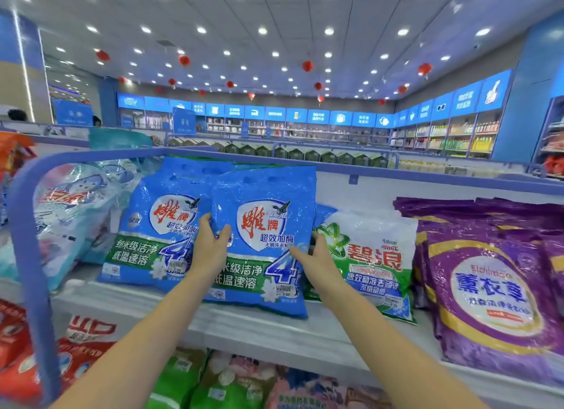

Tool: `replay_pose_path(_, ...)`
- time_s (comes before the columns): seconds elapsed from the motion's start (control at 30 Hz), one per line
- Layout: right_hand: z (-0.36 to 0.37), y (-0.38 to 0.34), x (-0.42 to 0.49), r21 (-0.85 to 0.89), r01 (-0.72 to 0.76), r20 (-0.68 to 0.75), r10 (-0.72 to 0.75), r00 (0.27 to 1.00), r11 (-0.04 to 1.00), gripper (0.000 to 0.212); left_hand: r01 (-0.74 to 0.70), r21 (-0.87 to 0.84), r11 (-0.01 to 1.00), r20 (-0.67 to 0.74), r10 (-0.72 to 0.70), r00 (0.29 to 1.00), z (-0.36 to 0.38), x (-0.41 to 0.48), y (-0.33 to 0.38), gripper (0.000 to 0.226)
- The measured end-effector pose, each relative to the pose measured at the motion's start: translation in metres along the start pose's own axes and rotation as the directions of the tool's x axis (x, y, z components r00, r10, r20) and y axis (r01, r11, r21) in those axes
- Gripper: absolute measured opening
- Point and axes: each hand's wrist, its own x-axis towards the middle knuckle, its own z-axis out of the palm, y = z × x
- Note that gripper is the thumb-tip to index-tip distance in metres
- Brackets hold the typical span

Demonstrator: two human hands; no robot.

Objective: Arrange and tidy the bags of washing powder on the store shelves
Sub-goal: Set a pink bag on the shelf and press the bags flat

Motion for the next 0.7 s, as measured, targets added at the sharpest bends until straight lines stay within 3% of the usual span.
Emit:
replay_pose_path(0.1,-0.024,-0.016,-0.030,-0.136,0.109,0.039,-0.105,0.994,0.985,0.050,0.008,0.093,0.996,0.032,-0.011,0.999,-0.012,-0.004,0.008,0.064)
replay_pose_path(0.17,-0.048,-0.025,-0.053,-0.265,0.180,0.048,-0.173,0.984,0.947,0.048,-0.009,0.088,0.996,-0.036,0.013,0.999,-0.020,-0.011,0.017,0.071)
replay_pose_path(0.27,-0.094,-0.031,-0.091,-0.344,0.276,0.042,-0.278,0.960,0.898,0.034,-0.162,0.033,0.986,-0.159,0.165,0.973,-0.022,-0.039,0.036,0.052)
replay_pose_path(0.33,-0.128,-0.033,-0.121,-0.341,0.313,0.024,-0.325,0.946,0.886,0.026,-0.249,-0.030,0.968,-0.156,0.242,0.958,-0.016,-0.065,0.046,0.037)
replay_pose_path(0.43,-0.178,-0.033,-0.171,-0.341,0.309,-0.093,-0.359,0.929,0.888,0.020,-0.308,-0.144,0.940,-0.001,0.311,0.950,0.006,-0.106,0.052,0.024)
replay_pose_path(0.53,-0.226,-0.022,-0.226,-0.352,0.254,-0.228,-0.345,0.910,0.901,0.013,-0.294,-0.176,0.939,0.158,0.322,0.934,0.035,-0.150,0.050,0.027)
replay_pose_path(0.7,-0.300,0.006,-0.319,-0.327,0.131,-0.495,-0.288,0.820,0.936,0.033,-0.142,-0.173,0.975,0.360,0.197,0.912,0.079,-0.211,0.022,0.014)
